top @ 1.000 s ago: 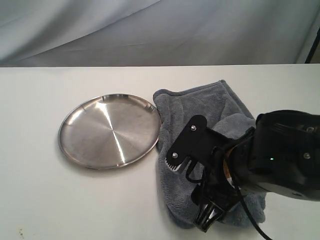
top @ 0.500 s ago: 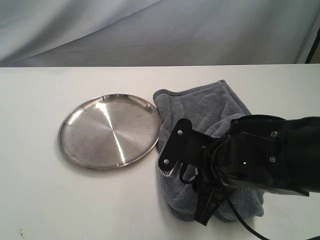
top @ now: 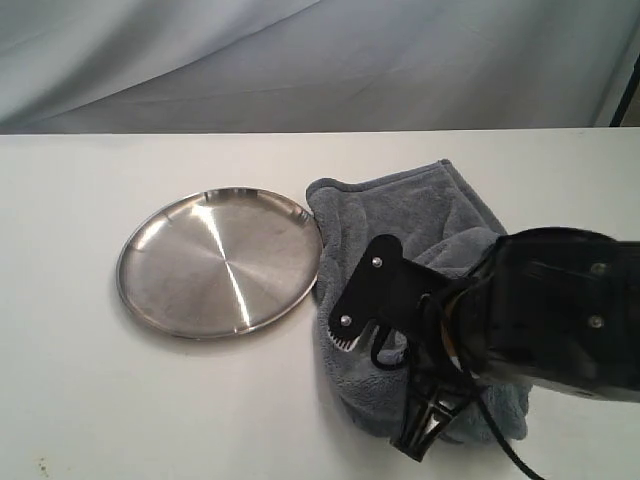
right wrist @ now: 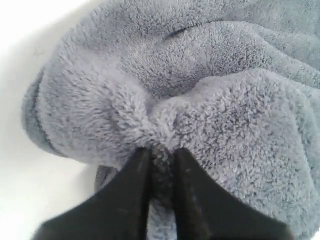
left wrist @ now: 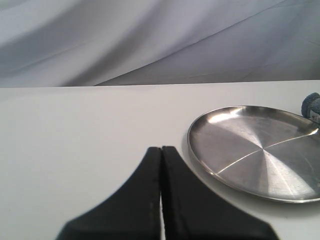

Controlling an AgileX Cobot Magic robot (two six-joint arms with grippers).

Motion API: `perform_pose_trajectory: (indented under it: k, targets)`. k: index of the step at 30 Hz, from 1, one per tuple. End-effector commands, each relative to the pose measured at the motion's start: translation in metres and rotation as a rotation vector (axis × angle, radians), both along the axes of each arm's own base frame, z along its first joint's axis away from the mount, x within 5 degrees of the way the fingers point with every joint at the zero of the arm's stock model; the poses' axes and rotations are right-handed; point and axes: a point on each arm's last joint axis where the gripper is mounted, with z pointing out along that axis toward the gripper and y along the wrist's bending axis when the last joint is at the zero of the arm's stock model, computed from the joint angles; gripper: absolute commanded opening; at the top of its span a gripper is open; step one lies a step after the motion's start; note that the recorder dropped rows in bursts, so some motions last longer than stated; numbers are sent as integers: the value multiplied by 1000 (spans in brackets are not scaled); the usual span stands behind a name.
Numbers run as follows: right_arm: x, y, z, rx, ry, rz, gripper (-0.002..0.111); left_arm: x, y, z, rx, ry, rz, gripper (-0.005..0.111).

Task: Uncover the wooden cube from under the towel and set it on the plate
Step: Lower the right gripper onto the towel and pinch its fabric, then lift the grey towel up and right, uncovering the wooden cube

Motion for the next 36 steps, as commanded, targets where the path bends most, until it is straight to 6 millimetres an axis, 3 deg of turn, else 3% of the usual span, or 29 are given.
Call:
perform_pose_trajectory:
  k: [1,16,32,36]
  targets:
    - [-7,-8,24,78,-44,-19,0,0,0,-1,-8,-6,4,0]
    - [-23,-25,78,278,-191,4,0,0,0,-1,-8,-6,4,0]
    - [-62,-72,153,581,-442,41,0,0,0,-1,-8,-6,4,0]
    - [-69,-84,162,588,-504,48,0,0,0,-1,-8,-6,4,0]
